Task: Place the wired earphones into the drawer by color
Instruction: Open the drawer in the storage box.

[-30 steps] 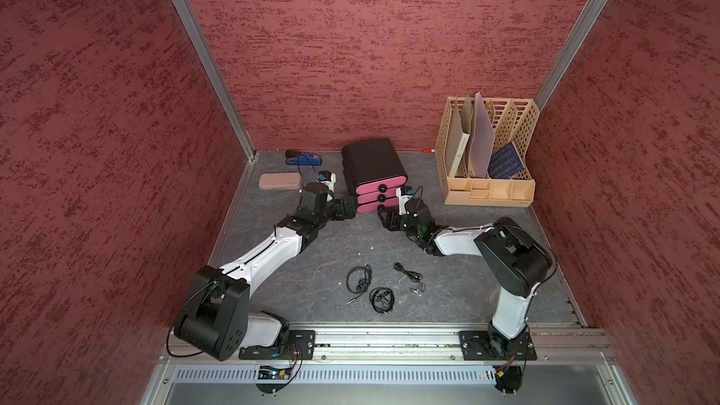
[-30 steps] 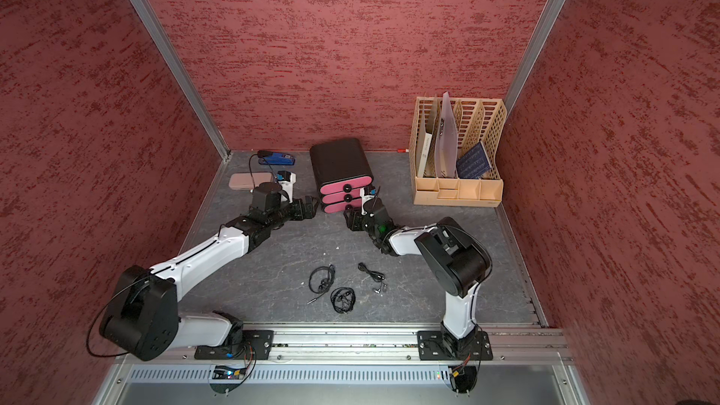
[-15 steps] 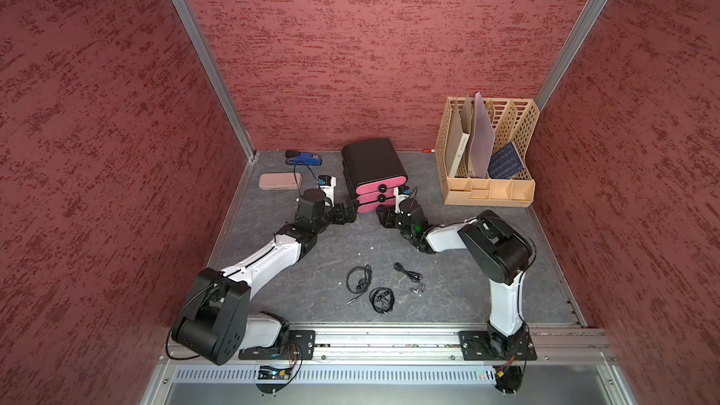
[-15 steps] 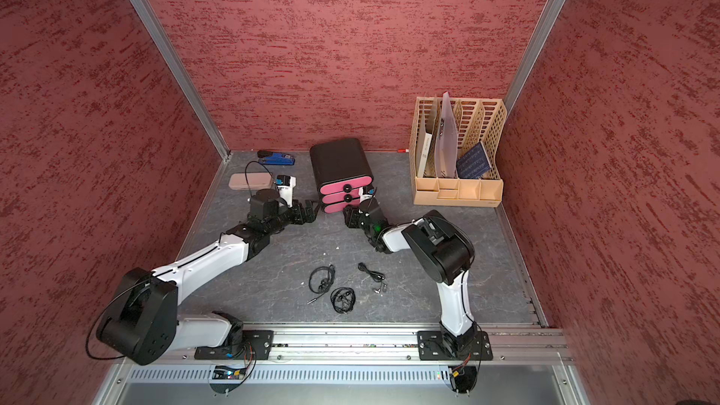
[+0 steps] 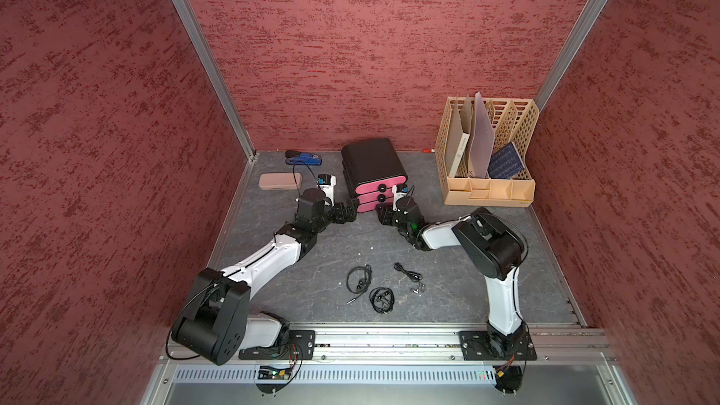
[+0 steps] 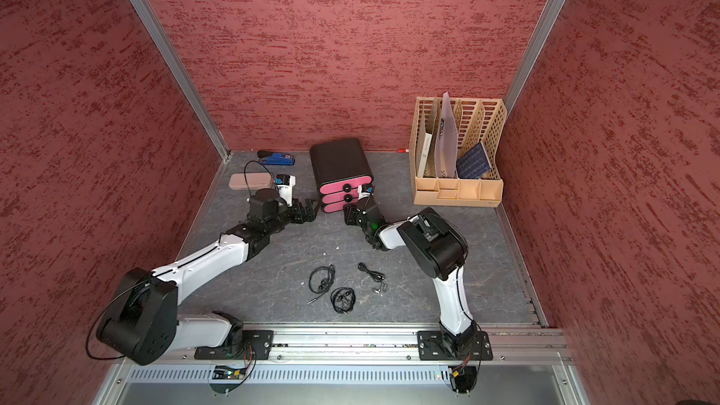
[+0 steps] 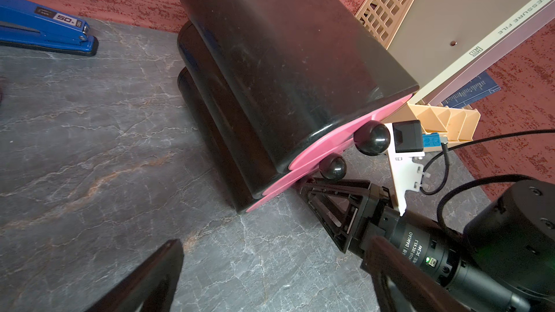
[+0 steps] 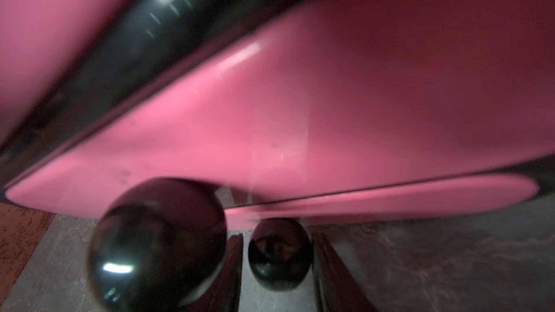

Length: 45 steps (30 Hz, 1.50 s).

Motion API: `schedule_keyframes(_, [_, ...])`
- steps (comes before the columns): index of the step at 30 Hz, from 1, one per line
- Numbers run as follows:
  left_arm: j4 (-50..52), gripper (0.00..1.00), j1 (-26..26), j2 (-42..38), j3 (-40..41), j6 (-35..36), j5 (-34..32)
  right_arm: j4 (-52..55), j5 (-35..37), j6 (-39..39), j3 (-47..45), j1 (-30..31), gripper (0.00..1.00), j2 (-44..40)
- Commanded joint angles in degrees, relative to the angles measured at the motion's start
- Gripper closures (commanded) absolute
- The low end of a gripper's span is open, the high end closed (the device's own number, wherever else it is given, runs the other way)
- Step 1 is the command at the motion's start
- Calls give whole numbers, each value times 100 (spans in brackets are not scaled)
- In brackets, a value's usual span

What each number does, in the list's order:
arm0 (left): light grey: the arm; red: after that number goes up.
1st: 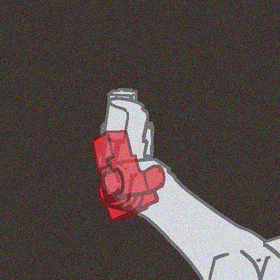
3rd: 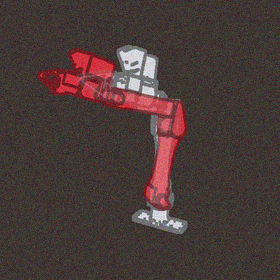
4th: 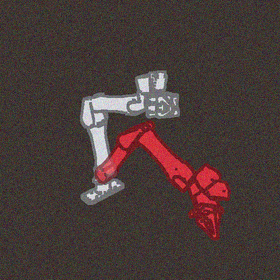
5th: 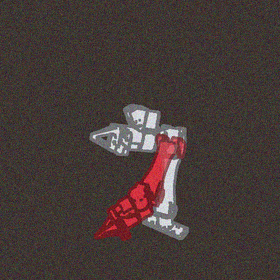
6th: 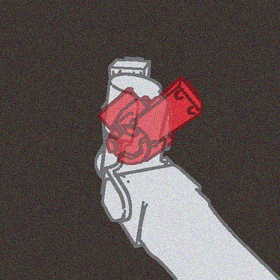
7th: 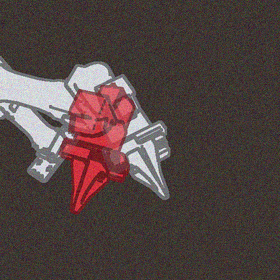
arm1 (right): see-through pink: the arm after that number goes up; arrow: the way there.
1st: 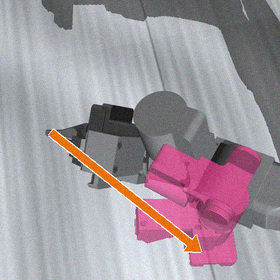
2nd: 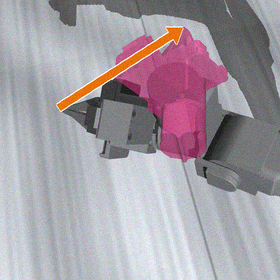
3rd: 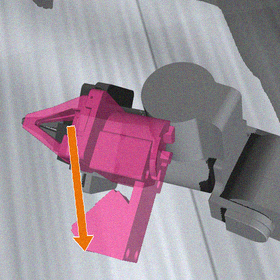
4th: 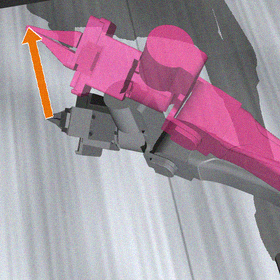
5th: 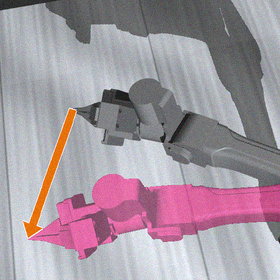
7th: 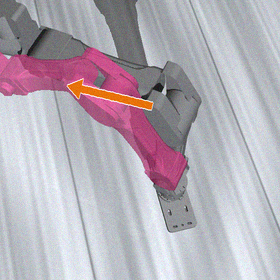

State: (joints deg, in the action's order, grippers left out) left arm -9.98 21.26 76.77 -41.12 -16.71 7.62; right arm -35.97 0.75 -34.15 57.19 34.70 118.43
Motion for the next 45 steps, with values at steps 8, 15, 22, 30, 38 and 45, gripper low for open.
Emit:
schedule_keyframes(8, [-118, 0, -40, -145, 82, 5, 22, -268, 131, -56, -16, -16, 65, -12])
schedule_keyframes(15, [-135, 0, -39, -180, 114, -7, 20, -377, 80, -74, -423, -16, 66, -269])
schedule_keyframes(22, [-232, 0, -47, -207, 190, -16, -4, -402, 39, -127, -783, -7, 66, -509])
schedule_keyframes(30, [-303, 0, -44, -233, 262, -42, -2, -405, -66, -265, -1282, 70, 66, -790])
schedule_keyframes(38, [-362, 0, -44, -372, 348, -60, -48, -381, -45, -361, -1908, 214, 67, -1221])
schedule_keyframes(45, [-376, 0, -44, -408, 372, -73, -21, -268, -47, -374, -2397, 281, 67, -1632])
